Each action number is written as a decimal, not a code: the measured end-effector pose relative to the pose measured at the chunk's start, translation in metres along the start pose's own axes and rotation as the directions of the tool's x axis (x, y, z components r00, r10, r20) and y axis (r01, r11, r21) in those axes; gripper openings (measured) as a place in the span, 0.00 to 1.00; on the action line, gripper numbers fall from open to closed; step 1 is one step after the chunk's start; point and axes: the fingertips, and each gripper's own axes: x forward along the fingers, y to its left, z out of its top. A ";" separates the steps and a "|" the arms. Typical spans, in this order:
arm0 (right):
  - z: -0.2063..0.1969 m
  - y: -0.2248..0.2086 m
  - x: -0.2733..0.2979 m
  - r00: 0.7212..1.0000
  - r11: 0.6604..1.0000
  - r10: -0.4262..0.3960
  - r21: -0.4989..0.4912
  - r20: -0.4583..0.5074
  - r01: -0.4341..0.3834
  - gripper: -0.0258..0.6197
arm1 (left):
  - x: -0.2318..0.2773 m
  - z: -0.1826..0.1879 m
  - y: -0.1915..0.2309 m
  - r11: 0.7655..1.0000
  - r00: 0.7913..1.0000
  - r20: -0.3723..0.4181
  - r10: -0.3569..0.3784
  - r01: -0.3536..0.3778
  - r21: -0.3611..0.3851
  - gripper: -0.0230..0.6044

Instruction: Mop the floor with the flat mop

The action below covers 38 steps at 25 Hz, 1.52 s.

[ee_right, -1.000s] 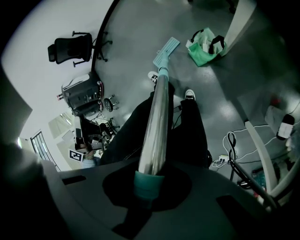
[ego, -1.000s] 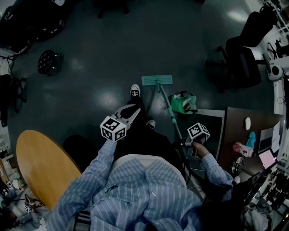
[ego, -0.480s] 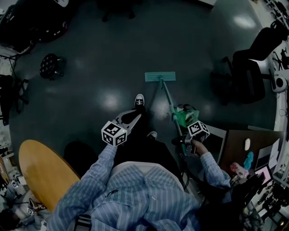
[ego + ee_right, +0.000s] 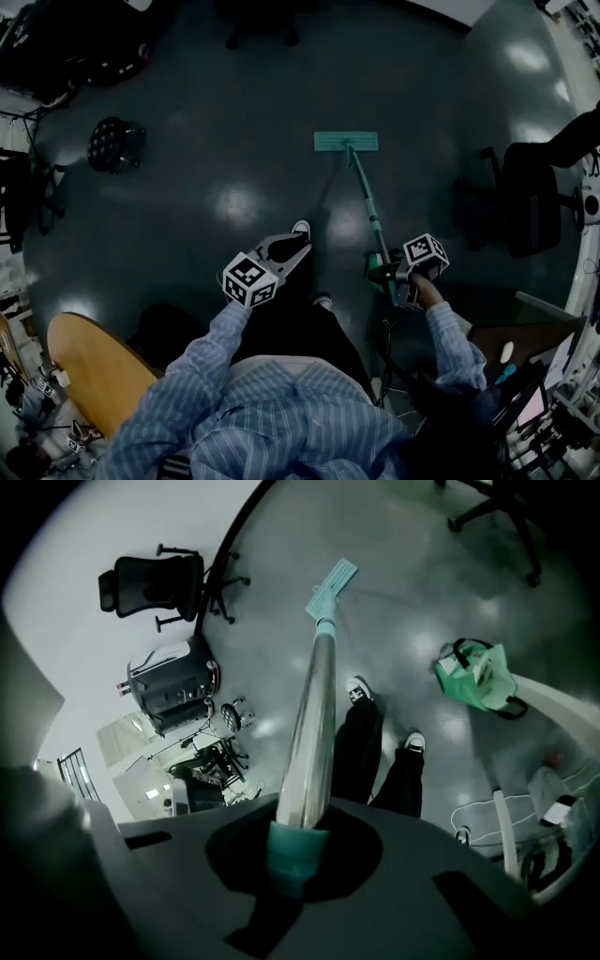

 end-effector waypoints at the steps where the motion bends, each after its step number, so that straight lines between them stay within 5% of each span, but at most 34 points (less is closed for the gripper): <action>1: 0.018 0.011 -0.002 1.000 1.000 -0.001 -0.003 0.005 0.001 0.06 | 0.003 0.007 0.010 1.000 1.000 -0.002 -0.001 0.001 -0.001 0.14; 10: 0.180 0.103 -0.003 0.999 0.999 -0.014 -0.038 0.051 0.016 0.06 | 0.005 0.045 0.102 0.995 0.996 0.026 0.082 -0.080 -0.058 0.14; 26: 0.416 0.254 0.007 0.986 0.999 -0.014 -0.035 0.166 0.020 0.05 | -0.014 0.035 0.191 0.947 0.968 0.040 0.249 -0.235 -0.219 0.14; 31: 0.450 0.269 0.006 0.979 1.000 0.004 -0.018 0.202 -0.001 0.05 | -0.004 0.033 0.192 0.947 0.968 0.040 0.248 -0.233 -0.220 0.14; 38: 0.419 0.253 0.015 0.980 1.000 0.008 -0.022 0.199 -0.004 0.05 | -0.006 0.033 0.180 0.952 0.971 0.042 0.236 -0.222 -0.211 0.14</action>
